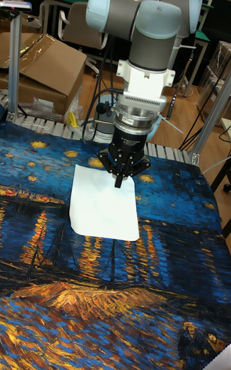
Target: Flip over and spread out the paper that is laid flat on the table
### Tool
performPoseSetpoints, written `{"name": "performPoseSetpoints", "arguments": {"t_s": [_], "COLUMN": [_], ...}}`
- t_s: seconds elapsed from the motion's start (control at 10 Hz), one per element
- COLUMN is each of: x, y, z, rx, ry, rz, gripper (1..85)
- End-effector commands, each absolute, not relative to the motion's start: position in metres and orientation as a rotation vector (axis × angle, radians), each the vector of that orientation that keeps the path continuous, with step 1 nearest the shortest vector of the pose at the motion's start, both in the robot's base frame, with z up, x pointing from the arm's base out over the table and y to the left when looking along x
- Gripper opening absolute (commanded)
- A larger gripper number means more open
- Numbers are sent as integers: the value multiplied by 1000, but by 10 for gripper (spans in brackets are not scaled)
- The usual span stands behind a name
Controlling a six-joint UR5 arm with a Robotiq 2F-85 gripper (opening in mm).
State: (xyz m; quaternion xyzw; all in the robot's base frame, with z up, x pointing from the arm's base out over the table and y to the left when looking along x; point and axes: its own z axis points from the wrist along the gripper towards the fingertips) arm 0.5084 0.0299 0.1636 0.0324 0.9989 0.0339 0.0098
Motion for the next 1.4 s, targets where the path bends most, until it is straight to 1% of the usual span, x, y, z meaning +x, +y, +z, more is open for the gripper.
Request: {"name": "performPoseSetpoints", "arguments": {"t_s": [0.0,0.3,0.5,0.7,0.8,0.9,1.0,1.1,1.2,1.3], "x": [488,478,477,477,479,482,480,473,472,467], "y": [41,52,55,55,46,46,43,33,41,42], "z": [164,159,153,152,150,152,156,155,150,150], "rx": [134,127,127,129,101,108,105,73,58,65], "ry": [3137,3121,3083,3070,3061,3048,3051,3062,3032,3052], "rz": [158,185,128,126,71,74,55,2,46,39], "gripper": [10,10,10,10,10,10,10,10,10,10]}}
